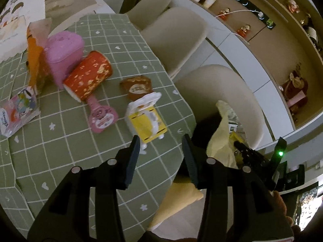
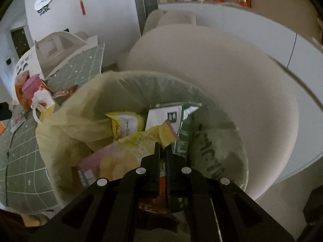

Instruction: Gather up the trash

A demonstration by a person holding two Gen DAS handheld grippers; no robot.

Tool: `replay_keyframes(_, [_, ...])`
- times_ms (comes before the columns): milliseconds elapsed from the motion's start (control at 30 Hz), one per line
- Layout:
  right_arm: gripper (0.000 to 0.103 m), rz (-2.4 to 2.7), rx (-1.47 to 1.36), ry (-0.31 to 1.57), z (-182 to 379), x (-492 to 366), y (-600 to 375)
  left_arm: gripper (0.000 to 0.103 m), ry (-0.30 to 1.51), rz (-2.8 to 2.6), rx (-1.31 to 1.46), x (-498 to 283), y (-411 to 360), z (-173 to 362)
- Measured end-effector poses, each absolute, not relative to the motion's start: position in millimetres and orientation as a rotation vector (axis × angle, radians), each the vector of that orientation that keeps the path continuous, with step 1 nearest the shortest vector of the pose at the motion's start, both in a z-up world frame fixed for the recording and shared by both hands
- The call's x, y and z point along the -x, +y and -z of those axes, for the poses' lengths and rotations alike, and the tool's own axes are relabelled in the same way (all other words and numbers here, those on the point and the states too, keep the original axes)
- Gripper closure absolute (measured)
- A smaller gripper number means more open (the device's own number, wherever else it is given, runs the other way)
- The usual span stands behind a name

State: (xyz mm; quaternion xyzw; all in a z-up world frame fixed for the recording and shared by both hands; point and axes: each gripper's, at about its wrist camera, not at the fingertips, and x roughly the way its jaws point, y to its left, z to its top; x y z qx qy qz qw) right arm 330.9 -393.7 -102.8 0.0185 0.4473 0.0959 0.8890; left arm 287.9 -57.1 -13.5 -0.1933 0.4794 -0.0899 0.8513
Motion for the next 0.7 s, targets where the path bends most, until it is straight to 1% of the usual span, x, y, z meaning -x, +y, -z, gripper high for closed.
replay_keyframes(167, [0.095, -0.193, -0.152, 0.908, 98, -328, -400, 0.062, 0.988, 0.197, 0.365, -283, -48, 12])
replay_keyframes(200, [0.092, -0.175, -0.171, 0.896, 95, -326, -401, 0.062, 0.98, 0.204, 0.357, -282, -43, 10])
replay_keyframes(233, [0.087, -0.158, -0.177, 0.89, 92, -324, -401, 0.061, 0.975, 0.208, 0.351, -281, -39, 10])
replay_keyframes(267, [0.071, -0.14, -0.182, 0.884, 88, -320, -401, 0.06, 0.973, 0.21, 0.35, -280, -36, 10])
replay_keyframes(300, [0.058, -0.132, -0.186, 0.875, 85, -317, -401, 0.059, 0.97, 0.211, 0.351, -280, -31, 9])
replay_keyframes(500, [0.057, -0.054, -0.146, 0.821, 58, -291, -386, 0.059, 0.959, 0.184, 0.375, -275, 15, 13])
replay_keyframes(700, [0.057, -0.05, -0.127, 0.75, 20, -268, -345, 0.058, 0.936, 0.114, 0.392, -256, 77, 18])
